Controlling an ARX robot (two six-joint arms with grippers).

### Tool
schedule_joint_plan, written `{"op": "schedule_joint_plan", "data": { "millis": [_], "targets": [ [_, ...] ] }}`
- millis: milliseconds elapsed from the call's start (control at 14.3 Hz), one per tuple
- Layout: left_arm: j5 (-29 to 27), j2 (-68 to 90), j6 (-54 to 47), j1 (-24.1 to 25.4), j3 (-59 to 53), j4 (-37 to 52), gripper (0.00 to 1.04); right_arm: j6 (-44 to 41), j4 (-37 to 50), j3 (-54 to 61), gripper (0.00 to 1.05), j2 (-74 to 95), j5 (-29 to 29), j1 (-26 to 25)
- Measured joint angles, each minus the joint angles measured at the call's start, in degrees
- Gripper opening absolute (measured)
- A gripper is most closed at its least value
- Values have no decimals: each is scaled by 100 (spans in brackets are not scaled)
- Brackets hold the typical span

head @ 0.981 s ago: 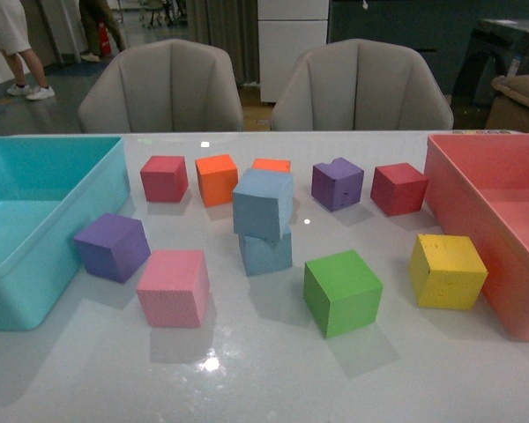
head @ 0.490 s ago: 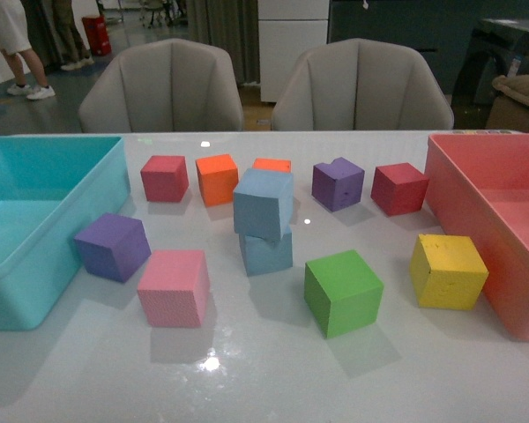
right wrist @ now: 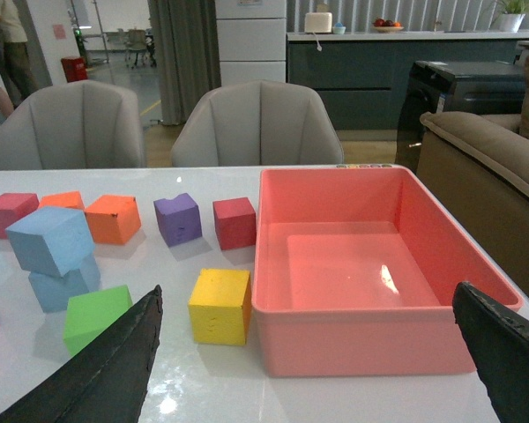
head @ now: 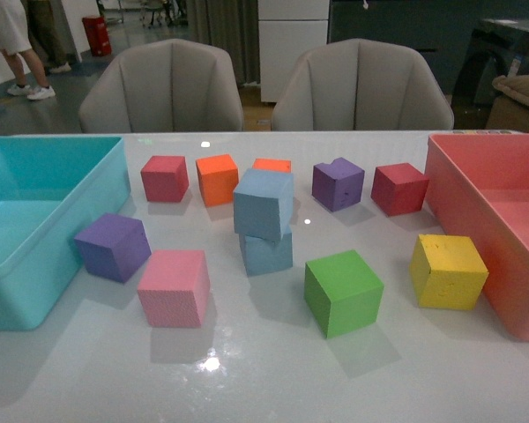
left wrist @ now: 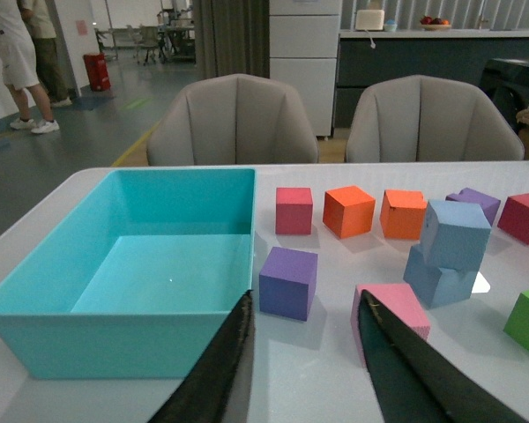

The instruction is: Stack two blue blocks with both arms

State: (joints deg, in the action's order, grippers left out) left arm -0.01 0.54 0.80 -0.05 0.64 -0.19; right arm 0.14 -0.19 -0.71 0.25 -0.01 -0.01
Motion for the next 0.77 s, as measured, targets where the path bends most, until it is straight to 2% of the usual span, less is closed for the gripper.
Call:
{"op": "schedule_joint_plan", "data": {
  "millis": [280, 350, 420, 490, 770],
  "targets": [
    [0, 0, 0, 0, 0, 0, 76, 0, -2, 0, 98, 0, 0, 0],
    [0, 0, 0, 0, 0, 0, 91, 0, 0, 0, 98, 0, 0, 0],
    [0, 0, -7, 0, 0, 0, 100, 0, -2, 0, 98, 0, 0, 0],
    [0, 0, -7, 0, 0, 0, 98, 0, 0, 0, 98, 0, 0, 0],
    [0, 0, -7, 0, 0, 0, 98, 0, 0, 0, 98, 0, 0, 0]
  ]
}}
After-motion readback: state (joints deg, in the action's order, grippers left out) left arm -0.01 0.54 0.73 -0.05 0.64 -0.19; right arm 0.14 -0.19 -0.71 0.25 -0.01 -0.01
